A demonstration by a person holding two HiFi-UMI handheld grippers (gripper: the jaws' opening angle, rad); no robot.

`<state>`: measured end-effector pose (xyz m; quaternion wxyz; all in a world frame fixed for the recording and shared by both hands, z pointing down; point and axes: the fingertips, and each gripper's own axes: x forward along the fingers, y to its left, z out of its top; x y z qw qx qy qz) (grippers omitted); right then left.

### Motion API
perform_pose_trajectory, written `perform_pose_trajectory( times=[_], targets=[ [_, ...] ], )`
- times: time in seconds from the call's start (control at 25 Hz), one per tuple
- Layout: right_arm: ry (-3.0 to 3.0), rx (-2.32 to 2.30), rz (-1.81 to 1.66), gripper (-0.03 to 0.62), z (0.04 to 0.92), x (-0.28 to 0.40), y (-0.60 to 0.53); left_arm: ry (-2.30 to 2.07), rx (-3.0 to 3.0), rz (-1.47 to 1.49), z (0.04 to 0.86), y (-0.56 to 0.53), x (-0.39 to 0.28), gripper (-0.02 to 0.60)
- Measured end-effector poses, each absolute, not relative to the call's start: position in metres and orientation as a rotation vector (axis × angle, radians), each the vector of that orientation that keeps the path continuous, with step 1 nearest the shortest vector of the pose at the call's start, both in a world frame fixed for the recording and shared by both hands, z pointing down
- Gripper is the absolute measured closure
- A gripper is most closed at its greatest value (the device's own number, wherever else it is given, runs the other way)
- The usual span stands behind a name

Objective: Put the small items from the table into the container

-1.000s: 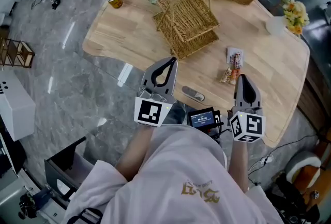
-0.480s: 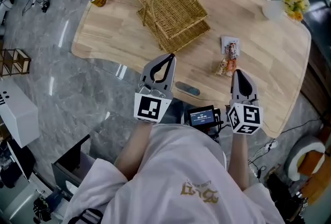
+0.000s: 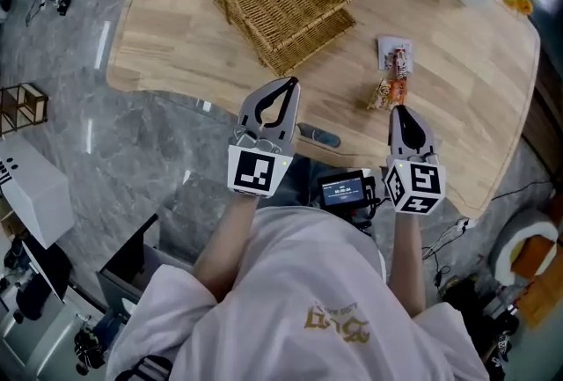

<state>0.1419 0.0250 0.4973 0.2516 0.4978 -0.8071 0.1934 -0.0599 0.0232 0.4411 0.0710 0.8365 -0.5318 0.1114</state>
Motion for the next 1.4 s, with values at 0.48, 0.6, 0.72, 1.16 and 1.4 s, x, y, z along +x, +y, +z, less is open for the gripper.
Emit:
perform_pose_trajectory(
  times=[0.48,0.6,0.72,1.16,1.4],
  targets=[
    [-2.122,1.316,0.663,0.566,0.545,0.135,0.031,-1.558,2.5,0.378,0.469,0.017,-0.056,0.588],
    [-2.099,1.276,0.695,0.531,0.56,0.132,0.032,-1.562,2.482,0.389,0.479,0.014,-0.056,0.588],
    [-2.078,1.254,0.717,0.507,0.573,0.129,0.033,-1.542,2.477,0.412,0.491,0.013,-0.053,0.588],
    [-1.981,1.246,0.708,0.39,0.609,0.126,0.028,-1.509,2.429,0.459,0.521,0.017,-0.054,0.588],
    [-1.941,1.306,0.73,0.409,0.621,0.131,0.021,-1.516,2.415,0.441,0.516,0.014,-0.055,0.588]
  ],
)
